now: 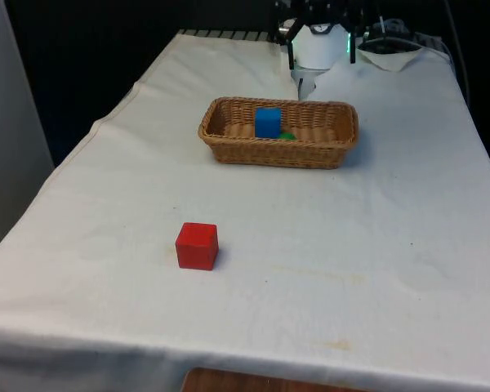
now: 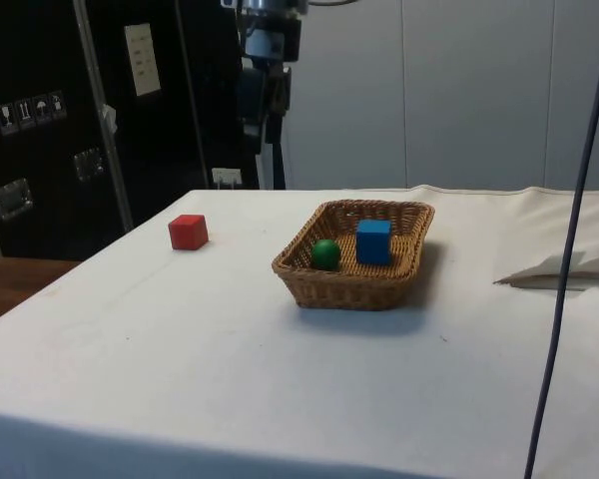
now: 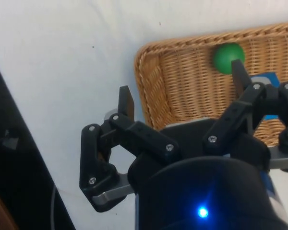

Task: Place all non-red objects into the basket.

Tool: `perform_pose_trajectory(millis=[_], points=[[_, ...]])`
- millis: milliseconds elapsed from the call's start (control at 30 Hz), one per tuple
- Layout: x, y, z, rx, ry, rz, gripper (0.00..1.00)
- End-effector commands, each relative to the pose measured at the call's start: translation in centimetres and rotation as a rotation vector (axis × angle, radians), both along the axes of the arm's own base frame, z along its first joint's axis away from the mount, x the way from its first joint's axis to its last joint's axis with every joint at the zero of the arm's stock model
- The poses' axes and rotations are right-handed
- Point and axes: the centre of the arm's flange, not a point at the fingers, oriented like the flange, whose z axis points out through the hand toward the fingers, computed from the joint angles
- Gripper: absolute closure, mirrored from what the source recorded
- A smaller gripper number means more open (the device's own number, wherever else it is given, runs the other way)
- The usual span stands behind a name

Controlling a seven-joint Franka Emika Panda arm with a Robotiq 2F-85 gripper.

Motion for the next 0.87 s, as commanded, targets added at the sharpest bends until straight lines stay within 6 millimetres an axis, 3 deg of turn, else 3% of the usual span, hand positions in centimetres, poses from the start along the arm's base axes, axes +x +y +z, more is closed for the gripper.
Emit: perform_pose_trajectory(millis=[0,533,833], points=[[0.4,0.1,0.2,-0.013,0.01,-0.009,0.0],[2.5,1.2,3.5,-0.015,0.026,-0.044,0.0],[3.2,1.7,4.2,-0.01,0.023,-0.049,0.0]])
